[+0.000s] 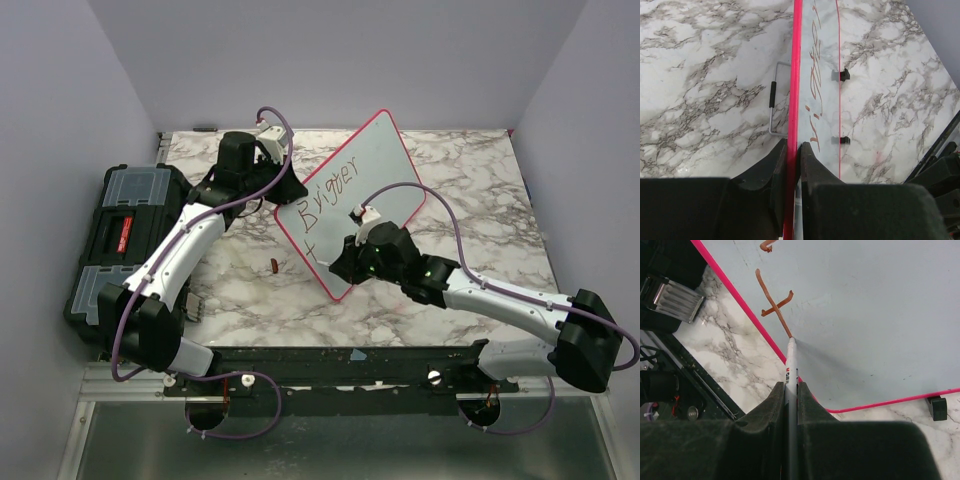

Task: Write a sentence on the whiteboard
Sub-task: Write on the whiteboard at the whiteboard stand.

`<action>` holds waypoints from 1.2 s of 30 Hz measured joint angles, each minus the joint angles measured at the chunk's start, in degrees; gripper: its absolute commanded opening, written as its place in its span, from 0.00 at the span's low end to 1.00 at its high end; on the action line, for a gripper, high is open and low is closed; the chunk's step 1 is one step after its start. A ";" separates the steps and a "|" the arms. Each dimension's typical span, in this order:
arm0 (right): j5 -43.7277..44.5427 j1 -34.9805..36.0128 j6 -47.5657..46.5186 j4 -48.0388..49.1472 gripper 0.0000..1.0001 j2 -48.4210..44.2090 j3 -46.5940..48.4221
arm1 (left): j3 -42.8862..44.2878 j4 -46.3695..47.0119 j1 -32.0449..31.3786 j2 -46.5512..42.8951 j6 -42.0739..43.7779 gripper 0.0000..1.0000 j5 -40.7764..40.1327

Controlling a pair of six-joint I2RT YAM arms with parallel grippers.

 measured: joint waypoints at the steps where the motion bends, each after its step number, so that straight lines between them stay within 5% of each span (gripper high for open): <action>1: 0.22 0.00 0.15 -0.02 0.01 -0.02 0.00 | -0.09 0.17 0.00 -0.09 -0.02 0.00 -0.22; 36: 5.70 0.02 0.61 -2.62 0.01 -0.20 2.62 | 0.94 0.33 0.02 0.74 -0.15 0.00 0.26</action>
